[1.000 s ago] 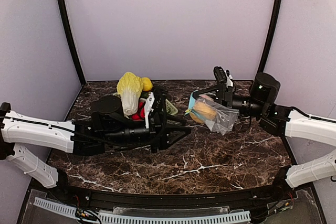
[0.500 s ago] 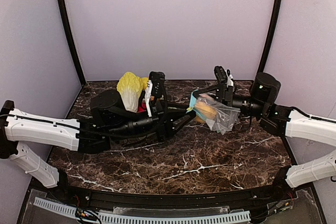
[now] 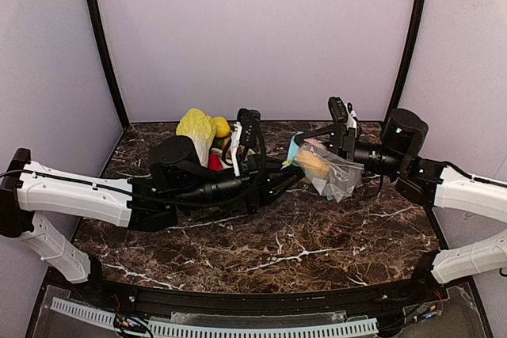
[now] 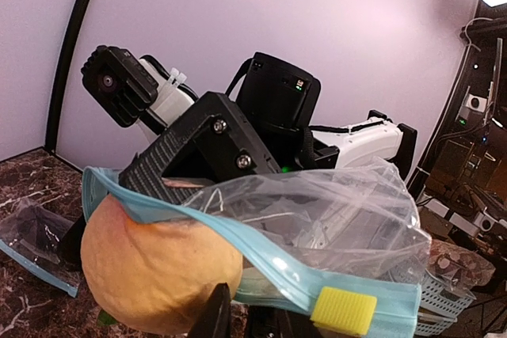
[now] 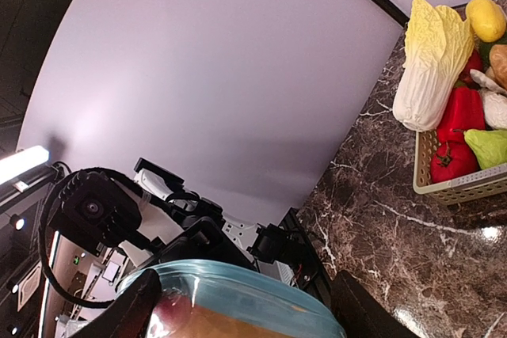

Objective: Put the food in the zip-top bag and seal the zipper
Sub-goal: Adjust the zipper food storage bag.

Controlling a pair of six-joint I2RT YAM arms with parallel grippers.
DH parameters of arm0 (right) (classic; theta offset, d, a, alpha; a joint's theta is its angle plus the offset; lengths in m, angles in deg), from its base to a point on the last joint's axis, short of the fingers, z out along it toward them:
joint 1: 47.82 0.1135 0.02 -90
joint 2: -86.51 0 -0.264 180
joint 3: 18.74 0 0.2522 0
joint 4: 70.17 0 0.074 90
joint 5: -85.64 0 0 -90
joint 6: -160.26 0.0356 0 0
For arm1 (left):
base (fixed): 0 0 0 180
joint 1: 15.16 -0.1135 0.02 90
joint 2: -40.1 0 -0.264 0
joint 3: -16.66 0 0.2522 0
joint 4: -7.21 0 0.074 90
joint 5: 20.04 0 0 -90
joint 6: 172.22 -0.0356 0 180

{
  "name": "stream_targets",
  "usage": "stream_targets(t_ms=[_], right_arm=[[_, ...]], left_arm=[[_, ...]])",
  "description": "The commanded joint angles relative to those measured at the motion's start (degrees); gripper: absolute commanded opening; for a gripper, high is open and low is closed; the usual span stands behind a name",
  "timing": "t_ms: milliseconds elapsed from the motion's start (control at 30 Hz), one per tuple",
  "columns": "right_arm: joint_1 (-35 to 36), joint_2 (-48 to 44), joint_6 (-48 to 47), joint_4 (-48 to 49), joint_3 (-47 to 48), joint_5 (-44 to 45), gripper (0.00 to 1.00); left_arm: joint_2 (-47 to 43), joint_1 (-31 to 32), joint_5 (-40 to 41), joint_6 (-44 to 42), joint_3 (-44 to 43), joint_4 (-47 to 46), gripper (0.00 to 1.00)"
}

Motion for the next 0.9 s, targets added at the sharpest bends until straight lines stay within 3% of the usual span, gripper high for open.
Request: stream_targets(t_ms=[0, 67, 200, 400, 567, 867], right_arm=[[-0.2, -1.3, -1.3, -0.5, 0.0, 0.9, 0.52], [-0.2, -1.8, -2.0, -2.1, 0.3, 1.1, 0.53], [-0.2, -2.7, -5.1, -7.7, 1.8, 0.7, 0.53], [-0.3, -2.9, -11.0, -15.1, 4.2, -1.8, 0.53], [-0.4, -2.7, -11.6, -16.2, 3.8, -3.5, 0.53], [-0.4, -1.4, -17.8, -22.7, 6.2, -8.6, 0.53]], left_arm=[[0.3, 0.3, -2.3, 1.0, -0.7, -2.2, 0.14], [-0.4, 0.3, -2.1, 0.6, -0.3, -1.3, 0.02], [-4.2, -0.2, -1.6, -2.5, 0.3, 8.5, 0.01], [-8.6, -2.6, -6.5, -9.1, -3.8, 31.5, 0.01], [-10.7, -3.8, -4.6, -10.8, -3.1, 35.9, 0.01], [-14.8, -4.6, 9.7, -16.6, -2.5, 37.0, 0.01]])
